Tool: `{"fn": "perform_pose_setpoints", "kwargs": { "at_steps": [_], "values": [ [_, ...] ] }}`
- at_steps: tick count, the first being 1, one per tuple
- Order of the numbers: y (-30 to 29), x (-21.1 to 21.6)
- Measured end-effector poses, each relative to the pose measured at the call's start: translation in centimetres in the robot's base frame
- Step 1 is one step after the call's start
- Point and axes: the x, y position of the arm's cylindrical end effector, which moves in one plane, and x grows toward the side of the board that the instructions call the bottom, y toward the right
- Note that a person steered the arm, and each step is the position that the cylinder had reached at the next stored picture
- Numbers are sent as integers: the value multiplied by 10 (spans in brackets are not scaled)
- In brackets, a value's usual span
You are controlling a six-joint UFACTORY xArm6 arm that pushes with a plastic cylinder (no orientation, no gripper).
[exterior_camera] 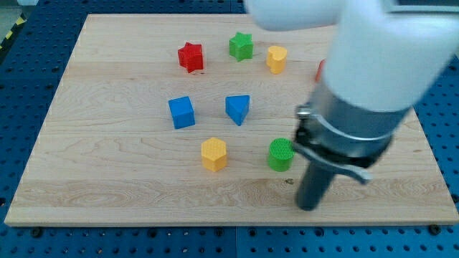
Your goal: Push the green circle to the right
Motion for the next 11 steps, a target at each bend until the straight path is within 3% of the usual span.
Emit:
{"fn": "perform_pose_setpoints", "kwargs": {
  "at_steps": [1,2,11],
  "values": [
    [-54,-33],
    [-77,-38],
    [9,-52]
  ]
}}
